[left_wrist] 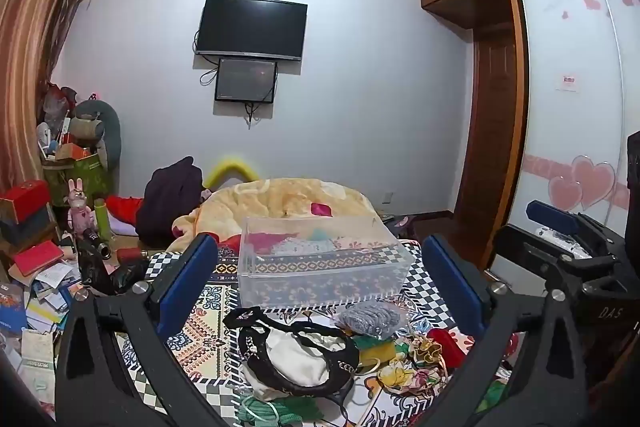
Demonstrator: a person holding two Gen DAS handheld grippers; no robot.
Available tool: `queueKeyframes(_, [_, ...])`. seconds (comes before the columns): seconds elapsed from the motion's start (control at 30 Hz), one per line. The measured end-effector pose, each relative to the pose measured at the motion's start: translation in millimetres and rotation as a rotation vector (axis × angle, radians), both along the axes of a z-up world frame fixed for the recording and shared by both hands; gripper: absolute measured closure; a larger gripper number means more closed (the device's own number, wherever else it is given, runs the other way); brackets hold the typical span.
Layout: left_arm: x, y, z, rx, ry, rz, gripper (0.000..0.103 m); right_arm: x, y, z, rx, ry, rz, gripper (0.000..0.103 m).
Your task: Organize soft objects
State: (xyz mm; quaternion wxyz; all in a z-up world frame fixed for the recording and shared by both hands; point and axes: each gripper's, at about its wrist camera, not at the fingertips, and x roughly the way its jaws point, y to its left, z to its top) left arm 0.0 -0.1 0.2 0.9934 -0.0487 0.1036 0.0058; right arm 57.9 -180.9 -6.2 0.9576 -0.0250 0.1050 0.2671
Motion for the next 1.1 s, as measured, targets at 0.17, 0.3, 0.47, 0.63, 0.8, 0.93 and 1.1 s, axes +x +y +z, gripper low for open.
queueKeyframes(0.17, [5.2, 2.2, 2.1, -0.002, 0.008, -0.01, 0.0, -0.7, -0.2, 0.0, 0.003, 0.003, 0.002, 0.0])
queueKeyframes(0.3, [2.0, 1.8, 6.5, -0.005, 0.003, -0.017, 0.0, -1.0, 0.3, 1.3, 0.004, 0.005, 0.003, 0.0])
queueKeyframes(0.47, [-0.3, 2.7, 2.0, -0.006, 0.001, -0.024, 0.0, -1.5, -1.4, 5.4, 0.007, 0.007, 0.009, 0.0])
queueKeyframes(0.63, [0.8, 1.5, 0.9, -0.001, 0.0, -0.02, 0.0, -0.5, 1.1, 4.3, 0.008, 0.008, 0.012, 0.0])
queueKeyframes(0.8, [0.3, 0.8, -0.7, -0.005, 0.0, -0.021, 0.0, -4.7, -1.7, 5.1, 0.016, -0.002, 0.012, 0.0])
queueKeyframes(0.93, [0.4, 1.0, -1.0, -0.007, 0.0, -0.021, 0.0, -4.6, -2.7, 4.3, 0.02, -0.002, 0.012, 0.0])
queueKeyframes(1.1, [0.4, 0.1, -1.0, -0.005, 0.0, -0.022, 0.0, -5.5, -2.6, 4.1, 0.022, -0.007, 0.014, 0.0])
